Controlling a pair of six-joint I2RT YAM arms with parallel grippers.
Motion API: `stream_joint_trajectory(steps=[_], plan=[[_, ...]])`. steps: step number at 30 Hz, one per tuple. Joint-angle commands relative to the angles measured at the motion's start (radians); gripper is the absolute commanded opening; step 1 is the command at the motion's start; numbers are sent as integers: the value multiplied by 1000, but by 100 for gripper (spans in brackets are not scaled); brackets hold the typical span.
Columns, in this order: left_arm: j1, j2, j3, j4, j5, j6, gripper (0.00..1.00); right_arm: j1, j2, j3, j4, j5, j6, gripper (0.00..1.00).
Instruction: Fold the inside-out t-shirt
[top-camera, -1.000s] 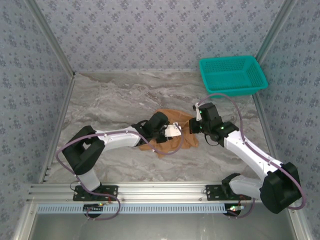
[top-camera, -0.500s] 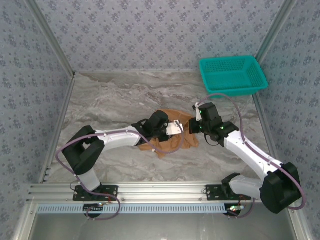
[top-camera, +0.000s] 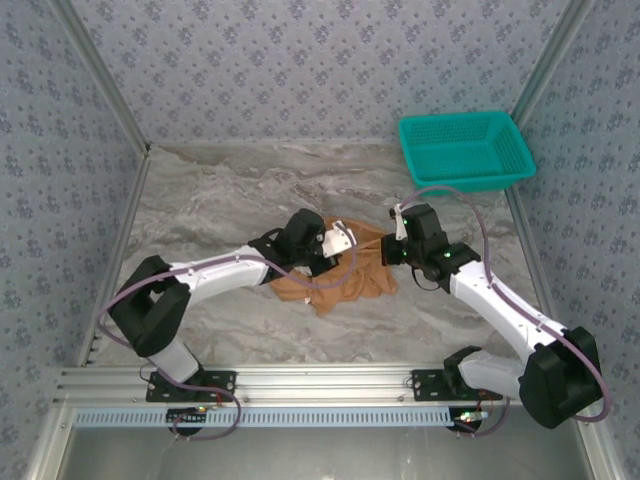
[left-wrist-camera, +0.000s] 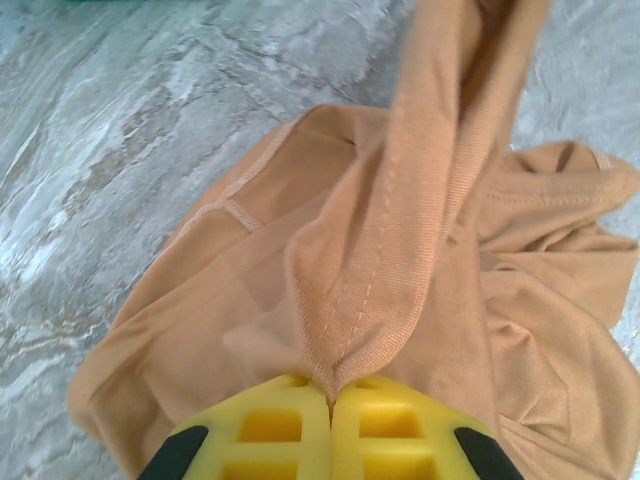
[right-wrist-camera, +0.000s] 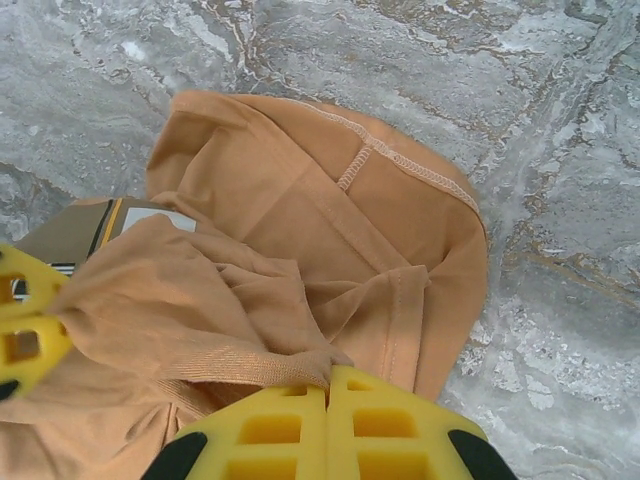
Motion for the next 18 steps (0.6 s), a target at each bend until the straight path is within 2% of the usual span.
stream_joint_trajectory(steps=[1, 5, 9, 12, 14, 18], plan=[[24, -71, 22, -65, 33, -162, 0, -6, -35, 16, 71, -75, -16, 0], [57, -140, 49, -189, -26, -296, 0, 21, -30, 29, 139, -247, -17, 0], [108, -265, 52, -325, -99, -442, 0, 120, 13, 86, 160, -362, -33, 10], [176, -382, 43, -422, -139, -545, 0, 212, 54, 150, 114, -413, -90, 25], [230, -462, 35, -484, -151, -596, 0, 250, 60, 178, 67, -422, -140, 30], [351, -618, -24, -545, -141, -670, 0, 243, 26, 160, 35, -420, -162, 39]])
